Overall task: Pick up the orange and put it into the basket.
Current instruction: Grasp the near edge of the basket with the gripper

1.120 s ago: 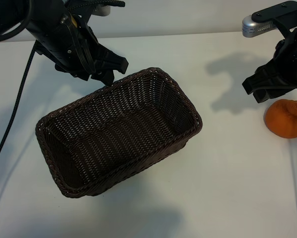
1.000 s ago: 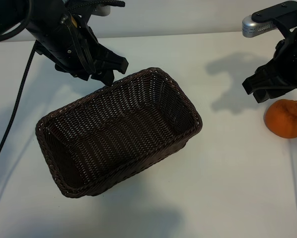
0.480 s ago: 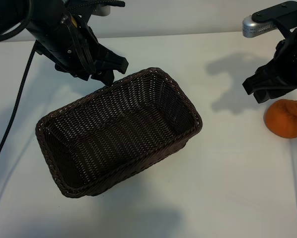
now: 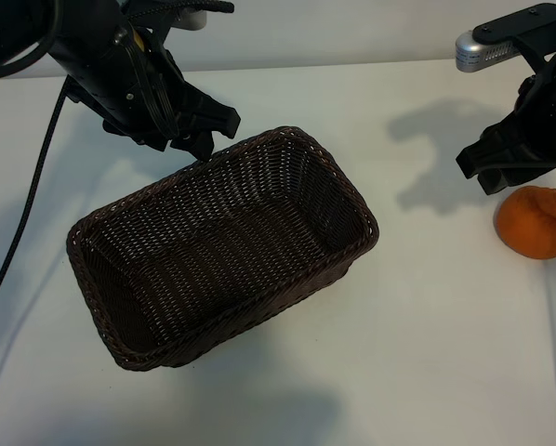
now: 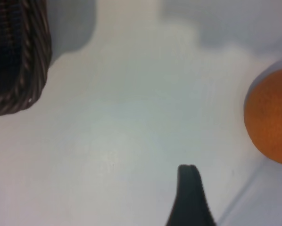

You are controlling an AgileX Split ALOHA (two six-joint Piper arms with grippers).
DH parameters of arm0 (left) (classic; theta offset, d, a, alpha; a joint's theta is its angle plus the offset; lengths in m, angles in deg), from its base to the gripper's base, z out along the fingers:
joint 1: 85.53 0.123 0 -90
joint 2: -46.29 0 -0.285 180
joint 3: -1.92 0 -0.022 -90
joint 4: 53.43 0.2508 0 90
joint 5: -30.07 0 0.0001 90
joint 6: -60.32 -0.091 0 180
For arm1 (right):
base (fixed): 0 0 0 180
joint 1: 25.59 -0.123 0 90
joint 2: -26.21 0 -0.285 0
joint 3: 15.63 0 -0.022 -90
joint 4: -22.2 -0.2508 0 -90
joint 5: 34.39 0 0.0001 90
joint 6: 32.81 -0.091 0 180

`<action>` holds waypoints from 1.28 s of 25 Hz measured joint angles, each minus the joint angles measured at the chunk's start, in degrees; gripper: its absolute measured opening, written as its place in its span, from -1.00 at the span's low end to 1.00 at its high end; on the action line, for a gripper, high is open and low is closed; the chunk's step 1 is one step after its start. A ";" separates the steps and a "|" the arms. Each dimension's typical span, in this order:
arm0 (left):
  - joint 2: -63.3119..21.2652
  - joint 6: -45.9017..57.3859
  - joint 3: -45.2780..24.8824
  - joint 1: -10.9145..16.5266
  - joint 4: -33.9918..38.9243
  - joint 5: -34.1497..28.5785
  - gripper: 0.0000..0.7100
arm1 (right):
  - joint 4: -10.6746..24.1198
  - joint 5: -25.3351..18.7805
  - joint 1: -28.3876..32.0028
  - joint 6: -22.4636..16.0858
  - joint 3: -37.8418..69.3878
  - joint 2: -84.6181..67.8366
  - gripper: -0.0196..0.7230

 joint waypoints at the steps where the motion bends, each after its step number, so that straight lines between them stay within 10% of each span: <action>1: 0.00 0.00 0.00 0.00 0.00 0.05 0.43 | 0.00 0.00 0.00 0.00 0.00 0.00 0.38; 12: -2.22 11.94 -1.79 0.00 3.75 -1.32 0.43 | -0.05 0.81 0.00 -0.05 0.00 0.00 0.38; 32: -41.51 41.95 -43.33 -0.01 15.54 7.63 0.38 | -0.32 2.58 0.00 -0.05 0.00 0.00 0.38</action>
